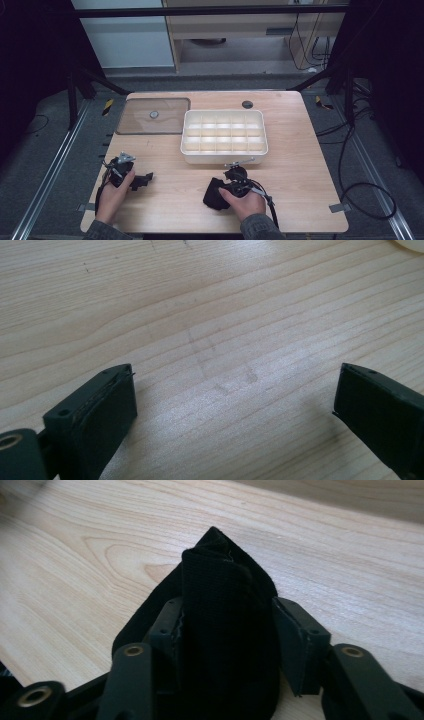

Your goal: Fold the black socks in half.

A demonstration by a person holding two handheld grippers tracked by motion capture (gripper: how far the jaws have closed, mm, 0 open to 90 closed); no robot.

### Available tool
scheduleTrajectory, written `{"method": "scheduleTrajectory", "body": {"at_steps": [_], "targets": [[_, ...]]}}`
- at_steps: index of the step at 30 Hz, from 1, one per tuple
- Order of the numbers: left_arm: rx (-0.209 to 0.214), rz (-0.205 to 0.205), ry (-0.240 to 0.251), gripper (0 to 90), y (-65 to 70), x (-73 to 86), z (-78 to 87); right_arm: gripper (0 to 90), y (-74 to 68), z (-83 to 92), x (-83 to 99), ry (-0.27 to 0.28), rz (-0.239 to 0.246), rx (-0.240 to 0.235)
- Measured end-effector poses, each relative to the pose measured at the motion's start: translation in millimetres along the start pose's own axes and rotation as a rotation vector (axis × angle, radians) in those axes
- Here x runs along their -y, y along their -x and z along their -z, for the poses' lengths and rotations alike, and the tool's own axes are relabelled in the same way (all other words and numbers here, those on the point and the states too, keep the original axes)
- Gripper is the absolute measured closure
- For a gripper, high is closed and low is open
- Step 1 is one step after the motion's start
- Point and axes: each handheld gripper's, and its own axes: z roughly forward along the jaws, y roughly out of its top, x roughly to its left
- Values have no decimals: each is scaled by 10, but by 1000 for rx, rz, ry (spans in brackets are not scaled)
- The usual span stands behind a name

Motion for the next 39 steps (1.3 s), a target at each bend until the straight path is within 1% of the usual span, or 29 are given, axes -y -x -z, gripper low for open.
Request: {"method": "scheduleTrajectory", "body": {"at_steps": [5, 8, 11, 15, 19, 22, 25, 26, 31, 33, 35, 38, 39], "targets": [[1, 0, 1, 27, -1, 0, -1, 589, 9, 1, 2, -3, -4, -38], [2, 0, 3, 27, -3, 1, -1, 633, 10, 4, 8, 1, 10, -50], [6, 1, 2, 27, -10, 2, 2, 658, 13, 11, 15, 7, 11, -65], [8, 12, 9, 29, -19, 4, 4, 672, 25, 47, 25, 24, 21, -71], [5, 21, 13, 35, -44, 6, 10, 673, 27, 144, 25, 43, 43, -52], [1, 24, 14, 35, -55, 8, 12, 673, 59, 245, 16, 61, 58, -29], [-4, 21, 14, 35, -65, 11, 12, 672, 92, 362, 2, 84, 63, -12], [-5, 21, 16, 35, -68, 13, 12, 672, 110, 403, -5, 94, 71, -1], [-12, 17, 27, 31, -89, 26, 4, 671, 208, 610, -51, 133, 73, 34], [-25, 9, 38, 28, -107, 38, -6, 670, 246, 694, -67, 139, 67, 50], [-35, 8, 47, 27, -127, 48, -12, 670, 298, 779, -79, 150, 73, 71], [-54, -16, 48, 21, -151, 62, -19, 669, 380, 902, -91, 160, 67, 101], [-55, -19, 48, 17, -150, 66, -24, 669, 412, 945, -96, 164, 71, 109]]}}
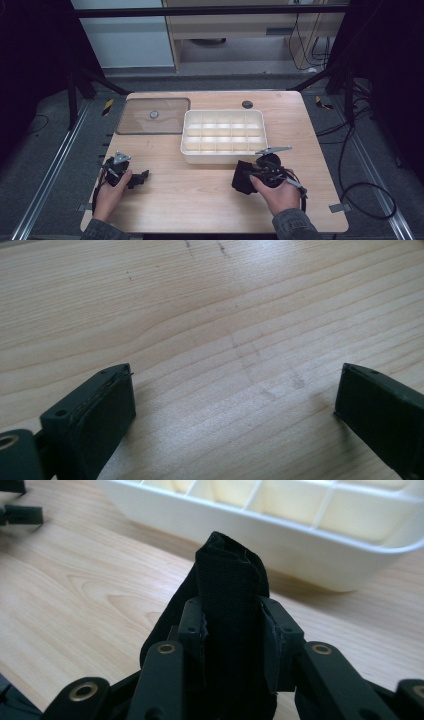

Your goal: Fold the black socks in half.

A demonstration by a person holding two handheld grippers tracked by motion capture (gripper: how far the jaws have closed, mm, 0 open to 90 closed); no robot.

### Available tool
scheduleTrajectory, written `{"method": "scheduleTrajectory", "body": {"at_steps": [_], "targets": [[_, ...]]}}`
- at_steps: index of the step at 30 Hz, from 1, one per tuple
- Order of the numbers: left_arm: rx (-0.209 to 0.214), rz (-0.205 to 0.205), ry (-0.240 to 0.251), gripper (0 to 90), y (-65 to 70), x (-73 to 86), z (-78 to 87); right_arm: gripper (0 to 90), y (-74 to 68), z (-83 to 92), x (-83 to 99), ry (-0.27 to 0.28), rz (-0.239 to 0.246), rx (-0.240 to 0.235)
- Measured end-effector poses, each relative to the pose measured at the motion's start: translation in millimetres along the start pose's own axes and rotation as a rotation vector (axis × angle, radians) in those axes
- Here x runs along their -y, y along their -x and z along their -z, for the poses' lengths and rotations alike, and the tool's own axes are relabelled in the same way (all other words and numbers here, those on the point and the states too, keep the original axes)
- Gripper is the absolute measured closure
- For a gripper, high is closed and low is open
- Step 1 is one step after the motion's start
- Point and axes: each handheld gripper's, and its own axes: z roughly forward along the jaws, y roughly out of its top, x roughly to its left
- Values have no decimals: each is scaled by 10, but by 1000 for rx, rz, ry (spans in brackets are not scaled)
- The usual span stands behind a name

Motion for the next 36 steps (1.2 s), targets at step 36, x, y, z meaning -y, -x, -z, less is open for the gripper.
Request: {"method": "scheduleTrajectory", "body": {"at_steps": [36], "targets": [[0, -5, 1, 0, 24, 53, 42, 660, 500, 310, -697, 129, 7, 115]]}}
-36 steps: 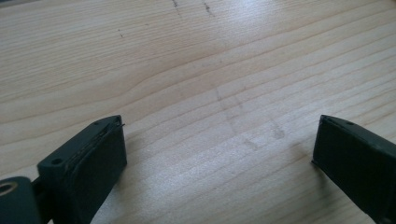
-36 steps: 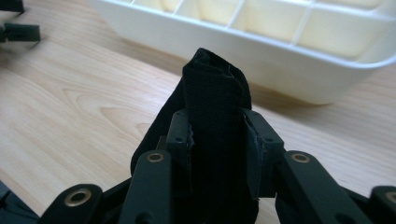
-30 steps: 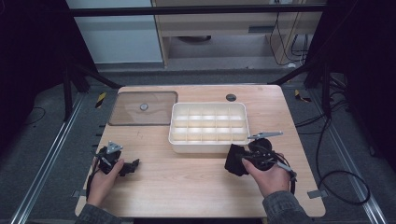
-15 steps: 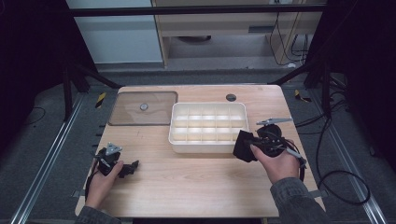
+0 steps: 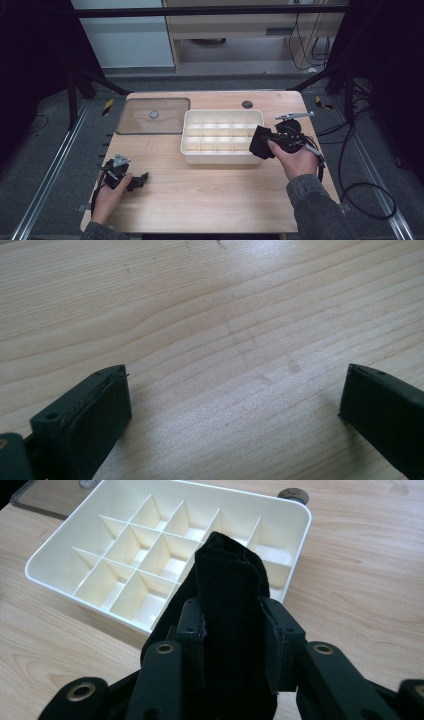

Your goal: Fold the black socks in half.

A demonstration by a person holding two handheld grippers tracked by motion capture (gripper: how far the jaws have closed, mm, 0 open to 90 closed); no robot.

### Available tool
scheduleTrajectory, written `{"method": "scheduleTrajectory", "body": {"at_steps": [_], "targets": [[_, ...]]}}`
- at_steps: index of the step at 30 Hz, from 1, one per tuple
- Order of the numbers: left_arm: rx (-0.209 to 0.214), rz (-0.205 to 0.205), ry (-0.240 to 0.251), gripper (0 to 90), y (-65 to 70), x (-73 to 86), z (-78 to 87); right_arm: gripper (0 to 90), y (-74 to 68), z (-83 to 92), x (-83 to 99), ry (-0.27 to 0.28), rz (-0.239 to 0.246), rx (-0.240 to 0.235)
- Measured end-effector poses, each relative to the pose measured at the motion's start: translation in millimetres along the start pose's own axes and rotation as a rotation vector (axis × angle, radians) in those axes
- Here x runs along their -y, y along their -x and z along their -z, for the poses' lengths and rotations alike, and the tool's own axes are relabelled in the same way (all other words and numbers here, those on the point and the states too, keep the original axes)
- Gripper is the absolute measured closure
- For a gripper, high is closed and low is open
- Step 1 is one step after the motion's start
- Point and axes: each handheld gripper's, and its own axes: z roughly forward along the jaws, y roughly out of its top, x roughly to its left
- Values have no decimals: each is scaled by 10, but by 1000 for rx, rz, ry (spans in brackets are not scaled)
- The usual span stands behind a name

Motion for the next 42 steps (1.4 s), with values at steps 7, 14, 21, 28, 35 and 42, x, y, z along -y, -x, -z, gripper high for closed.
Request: {"method": "scheduleTrajectory", "body": {"at_steps": [7, 14, 21, 28, 35, 42], "targets": [[0, 0, 0, 0, 2, 1, 1, 659, -9, -20, -52, 11, 0, -1], [0, -1, 0, 0, 1, 0, 0, 657, 21, -18, -89, 10, -5, 8], [2, 0, 3, 0, 0, -2, -4, 657, 24, -17, -220, 10, 13, 27], [5, -4, -1, 0, 1, 0, 1, 655, 48, -72, -243, 4, 15, 34], [3, -5, -1, 0, 6, -3, -2, 654, 67, -118, -203, 4, 2, 31], [5, -7, -1, 0, 8, -6, -5, 654, 94, -139, -163, 8, -11, 28]]}}
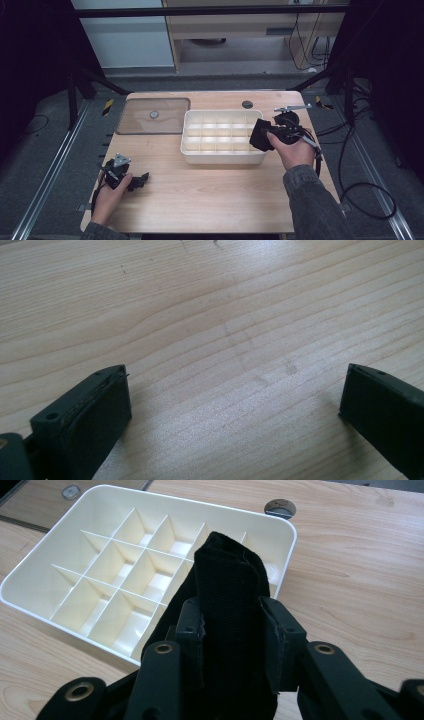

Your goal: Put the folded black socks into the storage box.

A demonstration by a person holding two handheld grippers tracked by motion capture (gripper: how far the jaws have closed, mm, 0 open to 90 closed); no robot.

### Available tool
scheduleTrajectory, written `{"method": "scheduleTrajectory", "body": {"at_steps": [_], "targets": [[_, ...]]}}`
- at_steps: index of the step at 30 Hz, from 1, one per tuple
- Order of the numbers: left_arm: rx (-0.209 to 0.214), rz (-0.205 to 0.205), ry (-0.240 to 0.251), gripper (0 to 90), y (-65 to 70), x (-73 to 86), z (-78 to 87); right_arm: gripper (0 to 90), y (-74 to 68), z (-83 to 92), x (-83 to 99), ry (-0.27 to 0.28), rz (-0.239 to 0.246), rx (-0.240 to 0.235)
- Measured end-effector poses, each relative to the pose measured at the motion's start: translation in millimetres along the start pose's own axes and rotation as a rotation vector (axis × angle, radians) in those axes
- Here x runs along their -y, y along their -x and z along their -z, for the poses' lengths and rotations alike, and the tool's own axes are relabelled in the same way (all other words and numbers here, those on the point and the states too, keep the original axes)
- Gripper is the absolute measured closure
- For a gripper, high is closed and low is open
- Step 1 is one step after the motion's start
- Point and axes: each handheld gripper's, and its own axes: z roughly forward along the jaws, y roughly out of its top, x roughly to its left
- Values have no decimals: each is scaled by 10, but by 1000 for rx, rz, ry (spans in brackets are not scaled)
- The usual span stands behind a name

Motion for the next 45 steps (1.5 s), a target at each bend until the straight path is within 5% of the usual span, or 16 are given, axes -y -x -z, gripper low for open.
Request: {"method": "scheduleTrajectory", "body": {"at_steps": [28, 45], "targets": [[2, 0, 1, 0, 12, -6, -6, 648, -24, -75, 19, 1, 3, -24], [3, 0, 3, 0, 19, -5, -7, 646, -11, -221, 27, -38, 26, 8]]}}
